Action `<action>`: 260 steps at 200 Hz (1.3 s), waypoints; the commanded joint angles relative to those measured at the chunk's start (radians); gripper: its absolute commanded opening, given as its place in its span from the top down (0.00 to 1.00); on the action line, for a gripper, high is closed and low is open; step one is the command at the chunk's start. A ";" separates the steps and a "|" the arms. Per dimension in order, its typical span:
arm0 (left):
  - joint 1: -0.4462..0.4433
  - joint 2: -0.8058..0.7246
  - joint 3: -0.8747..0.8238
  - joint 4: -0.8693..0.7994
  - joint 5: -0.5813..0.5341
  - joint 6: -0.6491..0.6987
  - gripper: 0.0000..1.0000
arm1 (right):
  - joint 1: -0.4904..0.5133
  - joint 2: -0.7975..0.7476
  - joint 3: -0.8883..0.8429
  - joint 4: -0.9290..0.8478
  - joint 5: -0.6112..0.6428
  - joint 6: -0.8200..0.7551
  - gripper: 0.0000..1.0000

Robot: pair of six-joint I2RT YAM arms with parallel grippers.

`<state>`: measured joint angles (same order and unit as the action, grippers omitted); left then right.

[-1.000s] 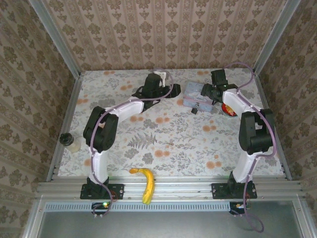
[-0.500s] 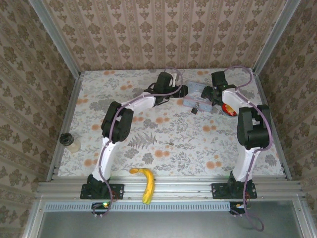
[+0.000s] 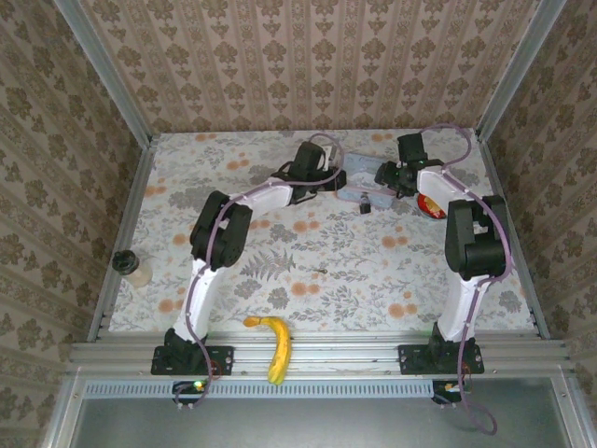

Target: Unlock the padlock with the key

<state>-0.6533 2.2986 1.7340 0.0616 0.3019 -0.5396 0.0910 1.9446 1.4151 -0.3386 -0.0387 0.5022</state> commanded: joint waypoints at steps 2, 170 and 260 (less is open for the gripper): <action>-0.023 -0.092 -0.117 0.034 0.001 0.015 0.81 | 0.087 0.031 0.031 0.009 -0.147 0.006 0.43; -0.045 -0.901 -1.050 0.156 -0.386 -0.173 0.83 | 0.500 0.117 0.176 -0.031 -0.177 0.039 0.49; -0.025 -1.106 -1.211 0.111 -0.466 -0.211 0.66 | 0.521 0.093 0.157 -0.053 -0.113 0.028 0.45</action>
<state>-0.6861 1.2053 0.5274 0.1108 -0.1776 -0.7395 0.5854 2.0445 1.5551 -0.3519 -0.0994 0.5217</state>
